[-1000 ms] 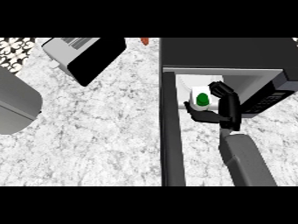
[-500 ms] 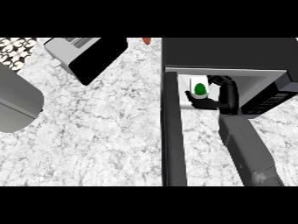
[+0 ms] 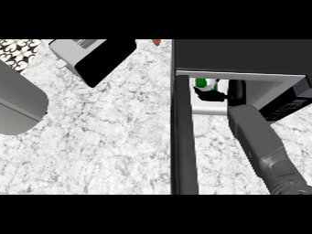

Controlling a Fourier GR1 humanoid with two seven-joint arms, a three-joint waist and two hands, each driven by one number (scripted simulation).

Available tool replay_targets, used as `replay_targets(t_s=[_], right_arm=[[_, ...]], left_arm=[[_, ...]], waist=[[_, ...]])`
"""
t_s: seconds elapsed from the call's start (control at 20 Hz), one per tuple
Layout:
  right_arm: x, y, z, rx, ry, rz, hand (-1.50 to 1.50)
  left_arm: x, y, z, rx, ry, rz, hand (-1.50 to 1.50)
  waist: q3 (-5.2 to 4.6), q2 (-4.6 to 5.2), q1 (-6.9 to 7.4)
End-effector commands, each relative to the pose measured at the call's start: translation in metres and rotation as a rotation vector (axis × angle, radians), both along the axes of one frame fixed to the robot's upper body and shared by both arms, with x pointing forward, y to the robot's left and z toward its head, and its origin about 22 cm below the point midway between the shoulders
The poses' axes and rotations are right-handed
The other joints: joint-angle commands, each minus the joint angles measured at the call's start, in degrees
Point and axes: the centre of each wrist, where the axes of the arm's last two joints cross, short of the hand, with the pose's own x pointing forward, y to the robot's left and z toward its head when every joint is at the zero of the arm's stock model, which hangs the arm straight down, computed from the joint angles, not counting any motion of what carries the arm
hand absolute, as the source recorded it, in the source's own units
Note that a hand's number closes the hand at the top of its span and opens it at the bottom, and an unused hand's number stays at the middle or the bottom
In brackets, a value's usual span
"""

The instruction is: Pick up the milk, place it into the microwave and close the microwave

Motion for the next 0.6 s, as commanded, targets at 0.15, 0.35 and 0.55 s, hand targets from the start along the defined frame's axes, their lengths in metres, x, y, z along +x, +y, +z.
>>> replay_targets(t_s=[0.15,0.35,0.55], right_arm=[[0.016,0.009,0.017,-0.247,-0.053,-0.126,1.5],[0.017,-0.009,0.018,-0.251,-0.029,-0.232,1.5],[0.014,-0.023,0.015,-0.202,-0.032,-0.284,1.5]], left_arm=[[0.01,0.012,-0.005,-0.001,-0.001,-0.019,-1.5],[0.022,0.002,0.002,0.001,-0.022,-0.02,-1.5],[0.004,0.003,-0.005,0.006,-0.007,-0.042,-1.5]], waist=[[-0.01,0.54,1.04],[0.09,0.95,1.36],[0.12,0.92,1.96]])
